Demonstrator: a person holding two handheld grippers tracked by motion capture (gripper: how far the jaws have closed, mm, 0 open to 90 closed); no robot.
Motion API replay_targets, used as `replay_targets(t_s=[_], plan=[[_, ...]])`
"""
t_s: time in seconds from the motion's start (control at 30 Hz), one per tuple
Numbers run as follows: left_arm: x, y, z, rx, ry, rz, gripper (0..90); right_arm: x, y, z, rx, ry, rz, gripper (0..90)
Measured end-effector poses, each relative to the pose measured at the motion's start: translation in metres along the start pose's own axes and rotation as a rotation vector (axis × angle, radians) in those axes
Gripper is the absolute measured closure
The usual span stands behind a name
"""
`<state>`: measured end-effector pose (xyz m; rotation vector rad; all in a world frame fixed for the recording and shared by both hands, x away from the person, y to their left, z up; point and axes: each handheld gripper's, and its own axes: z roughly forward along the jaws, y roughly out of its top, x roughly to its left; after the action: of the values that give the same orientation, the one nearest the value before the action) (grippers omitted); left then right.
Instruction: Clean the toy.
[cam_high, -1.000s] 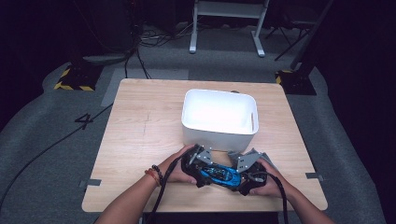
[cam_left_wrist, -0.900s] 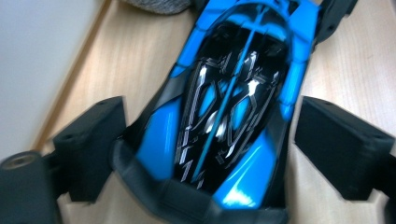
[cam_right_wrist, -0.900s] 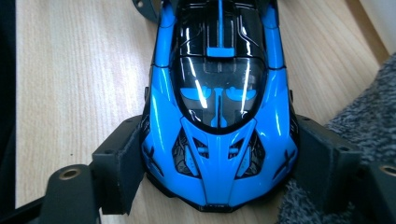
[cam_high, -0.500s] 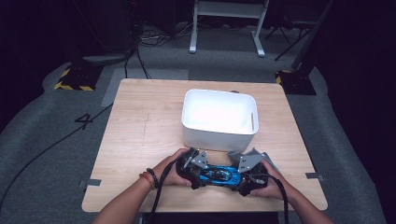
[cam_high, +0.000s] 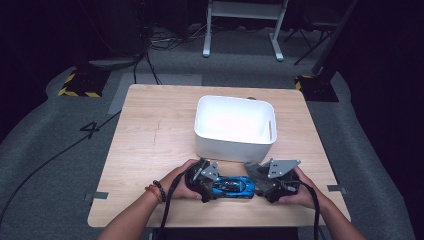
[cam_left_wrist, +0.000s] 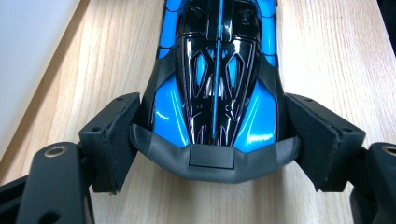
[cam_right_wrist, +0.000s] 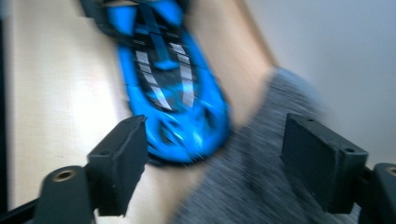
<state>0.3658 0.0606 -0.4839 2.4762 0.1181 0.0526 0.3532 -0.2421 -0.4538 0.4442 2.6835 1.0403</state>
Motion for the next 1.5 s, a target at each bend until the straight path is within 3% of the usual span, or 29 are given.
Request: replay_targets(t_s=[0.07, 0.13, 0.17, 0.27, 0.37, 0.47, 0.5, 0.6, 0.67, 0.77, 0.83, 0.9, 1.07, 1.13, 1.37, 1.5], plan=[[-0.002, -0.004, -0.004, 0.006, 0.009, -0.008, 23.8, -0.009, -0.006, -0.007, 0.000, -0.053, 0.043, 27.0], [-0.003, -0.008, -0.006, 0.003, 0.013, -0.025, 24.0, -0.020, -0.013, -0.010, 0.034, -0.130, 0.095, 29.5], [-0.003, -0.009, -0.007, 0.001, 0.014, -0.031, 24.0, -0.026, -0.017, -0.010, 0.054, -0.143, 0.128, 32.2], [-0.005, -0.010, -0.007, -0.010, 0.025, -0.051, 23.9, -0.036, -0.030, -0.002, 0.151, -0.110, 0.184, 50.6], [-0.006, -0.009, -0.007, -0.010, 0.033, -0.062, 23.7, -0.031, -0.033, 0.005, 0.157, -0.020, 0.130, 57.8], [-0.006, -0.008, -0.007, -0.005, 0.033, -0.067, 23.6, -0.018, -0.026, 0.010, 0.157, 0.089, 0.075, 59.0], [-0.006, -0.008, -0.007, -0.007, 0.031, -0.074, 23.5, -0.013, -0.023, 0.012, 0.154, 0.099, 0.068, 59.0], [-0.005, -0.006, -0.006, -0.033, 0.029, -0.101, 23.0, -0.006, -0.018, 0.016, 0.155, 0.114, 0.048, 59.3], [-0.004, -0.001, -0.007, -0.053, 0.037, -0.122, 20.8, -0.004, -0.018, 0.018, 0.141, 0.117, 0.064, 58.6], [-0.003, 0.012, -0.007, -0.056, 0.060, -0.110, 17.3, -0.002, -0.019, 0.020, 0.113, 0.129, 0.073, 58.3], [-0.002, 0.023, -0.005, -0.037, 0.078, -0.081, 17.1, -0.002, -0.018, 0.021, 0.107, 0.132, 0.072, 58.6], [-0.001, 0.035, -0.001, -0.030, 0.072, -0.067, 17.0, -0.001, -0.018, 0.022, 0.100, 0.135, 0.080, 58.9], [0.000, 0.057, 0.018, 0.041, 0.053, -0.037, 16.8, -0.002, -0.017, 0.023, 0.089, 0.158, 0.093, 60.2], [0.001, 0.062, 0.025, 0.057, 0.044, -0.048, 16.9, -0.003, -0.018, 0.023, 0.081, 0.171, 0.095, 59.7], [0.004, 0.071, 0.044, 0.129, 0.007, -0.080, 15.6, -0.006, -0.019, 0.024, 0.075, 0.188, 0.103, 58.7], [0.006, 0.074, 0.053, 0.206, 0.013, -0.057, 15.6, -0.005, -0.019, 0.023, 0.078, 0.185, 0.095, 58.4]])
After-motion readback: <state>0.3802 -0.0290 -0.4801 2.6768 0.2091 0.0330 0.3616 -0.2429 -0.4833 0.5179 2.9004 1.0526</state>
